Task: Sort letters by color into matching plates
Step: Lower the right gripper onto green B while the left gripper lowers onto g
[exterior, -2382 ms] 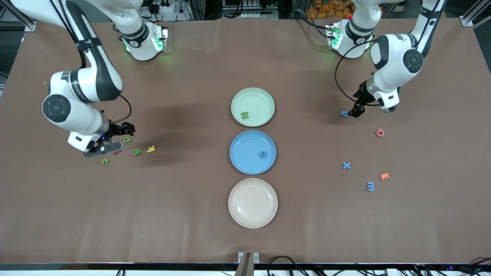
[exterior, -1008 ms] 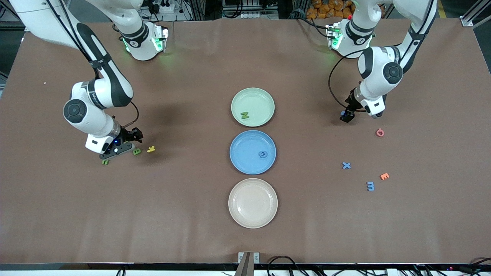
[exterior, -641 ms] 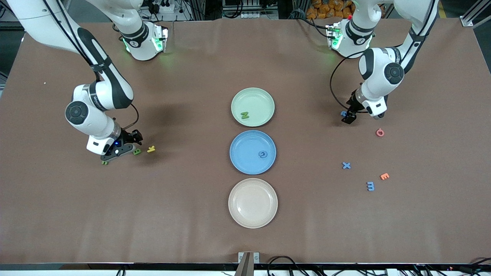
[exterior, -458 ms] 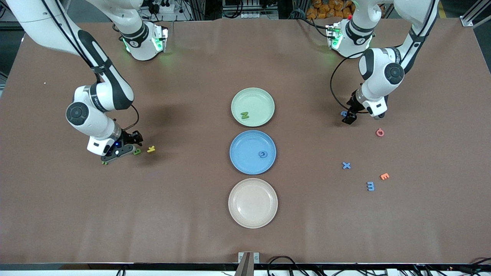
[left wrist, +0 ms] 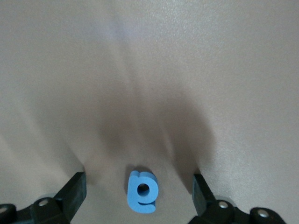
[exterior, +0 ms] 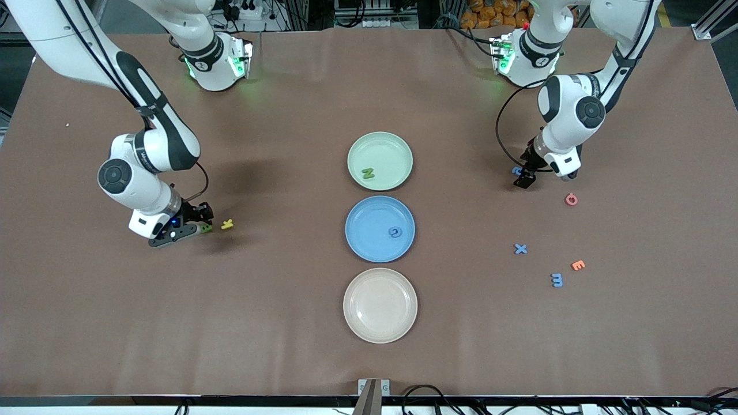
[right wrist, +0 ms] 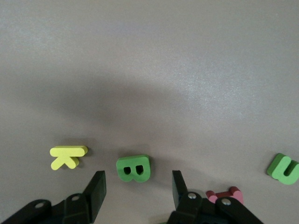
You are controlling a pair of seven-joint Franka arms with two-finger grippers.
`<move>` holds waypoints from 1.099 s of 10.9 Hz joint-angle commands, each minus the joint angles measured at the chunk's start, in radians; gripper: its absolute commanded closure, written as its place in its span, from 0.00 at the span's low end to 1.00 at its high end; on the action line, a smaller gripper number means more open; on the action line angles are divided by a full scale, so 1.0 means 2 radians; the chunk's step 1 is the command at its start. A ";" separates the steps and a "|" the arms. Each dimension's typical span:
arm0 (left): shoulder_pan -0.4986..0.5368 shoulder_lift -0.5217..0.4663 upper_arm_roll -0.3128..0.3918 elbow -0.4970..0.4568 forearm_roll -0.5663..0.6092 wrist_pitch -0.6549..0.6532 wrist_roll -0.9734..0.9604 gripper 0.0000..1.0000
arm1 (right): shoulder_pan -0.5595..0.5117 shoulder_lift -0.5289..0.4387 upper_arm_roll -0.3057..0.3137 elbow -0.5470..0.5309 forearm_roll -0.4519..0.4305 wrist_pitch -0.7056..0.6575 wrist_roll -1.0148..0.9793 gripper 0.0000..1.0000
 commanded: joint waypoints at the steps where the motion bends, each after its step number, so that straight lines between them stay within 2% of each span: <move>1: -0.005 0.004 0.003 0.002 0.016 0.008 -0.016 0.00 | -0.002 0.010 0.005 0.009 -0.008 0.000 0.030 0.35; 2: -0.005 0.004 0.003 0.002 0.016 0.009 -0.016 0.00 | -0.001 0.012 0.005 0.009 -0.008 0.000 0.030 0.35; 3: -0.005 0.004 0.003 0.002 0.016 0.008 -0.018 0.18 | -0.001 0.014 0.005 0.009 -0.008 0.001 0.030 0.35; 4: -0.005 0.004 0.003 0.002 0.016 0.008 -0.021 0.47 | -0.001 0.016 0.005 0.009 -0.009 0.002 0.030 0.35; 5: -0.006 0.004 0.003 0.002 0.016 0.008 -0.022 0.70 | -0.001 0.019 0.005 0.009 -0.011 0.003 0.030 0.35; 6: -0.006 0.002 0.003 0.002 0.016 0.008 -0.027 0.85 | -0.001 0.020 0.005 0.010 -0.011 0.003 0.030 0.38; 8: -0.010 0.002 0.003 0.001 0.016 0.008 -0.032 0.99 | -0.001 0.023 0.005 0.012 -0.011 0.003 0.029 0.41; 12: -0.012 -0.006 0.003 0.005 0.016 0.008 -0.035 1.00 | -0.001 0.029 0.005 0.012 -0.012 0.003 0.029 0.48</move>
